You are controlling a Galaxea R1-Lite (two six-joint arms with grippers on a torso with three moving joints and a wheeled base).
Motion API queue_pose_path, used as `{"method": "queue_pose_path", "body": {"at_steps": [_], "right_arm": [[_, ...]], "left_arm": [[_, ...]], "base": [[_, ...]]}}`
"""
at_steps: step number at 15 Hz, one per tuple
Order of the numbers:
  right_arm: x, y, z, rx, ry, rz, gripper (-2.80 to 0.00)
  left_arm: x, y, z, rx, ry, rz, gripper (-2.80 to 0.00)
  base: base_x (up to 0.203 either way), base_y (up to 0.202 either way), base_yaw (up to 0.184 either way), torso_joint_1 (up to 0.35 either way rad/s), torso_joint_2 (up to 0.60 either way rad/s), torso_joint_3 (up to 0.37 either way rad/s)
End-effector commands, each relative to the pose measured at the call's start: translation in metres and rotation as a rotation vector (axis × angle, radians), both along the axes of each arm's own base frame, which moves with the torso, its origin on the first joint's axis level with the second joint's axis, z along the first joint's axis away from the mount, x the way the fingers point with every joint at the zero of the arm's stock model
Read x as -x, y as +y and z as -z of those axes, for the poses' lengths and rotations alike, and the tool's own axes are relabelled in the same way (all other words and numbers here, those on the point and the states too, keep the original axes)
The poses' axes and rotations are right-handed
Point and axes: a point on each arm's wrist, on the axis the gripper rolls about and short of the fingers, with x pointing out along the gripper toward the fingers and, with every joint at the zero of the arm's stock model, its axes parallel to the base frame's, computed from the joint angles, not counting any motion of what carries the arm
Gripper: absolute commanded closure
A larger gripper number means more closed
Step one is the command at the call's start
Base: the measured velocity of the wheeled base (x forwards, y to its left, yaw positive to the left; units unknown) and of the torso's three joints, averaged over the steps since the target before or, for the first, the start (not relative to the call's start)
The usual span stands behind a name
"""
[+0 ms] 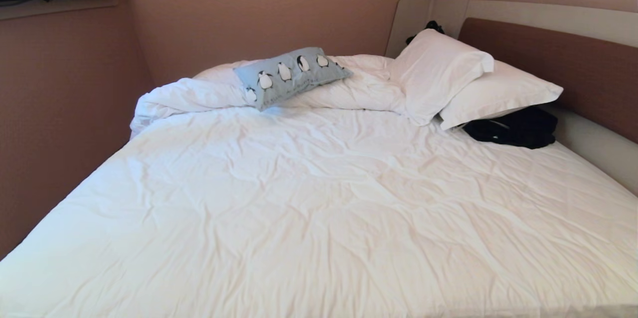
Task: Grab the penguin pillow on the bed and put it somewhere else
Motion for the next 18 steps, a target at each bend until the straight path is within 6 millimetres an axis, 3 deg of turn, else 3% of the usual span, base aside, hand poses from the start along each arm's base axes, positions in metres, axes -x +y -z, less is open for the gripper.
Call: {"method": "queue_pose_path", "body": {"at_steps": [1, 7, 18], "right_arm": [[-0.0013, 0.0012, 0.0047, -0.004, 0.017, -0.053, 0.00], [-0.0026, 0.0009, 0.0094, -0.099, 0.029, -0.042, 0.00], [-0.0026, 0.0009, 0.0094, -0.101, 0.029, -0.042, 0.00]], "left_arm": [[0.0000, 0.0000, 0.0000, 0.000, 0.000, -0.001, 0.00], [0.0000, 0.0000, 0.0000, 0.000, 0.000, -0.001, 0.00], [0.0000, 0.0000, 0.0002, 0.000, 0.000, -0.001, 0.00]], "base": [[0.000, 0.000, 0.000, 0.000, 0.00, 0.000], [0.000, 0.000, 0.000, 0.000, 0.00, 0.000], [0.000, 0.000, 0.000, 0.000, 0.00, 0.000]]}}
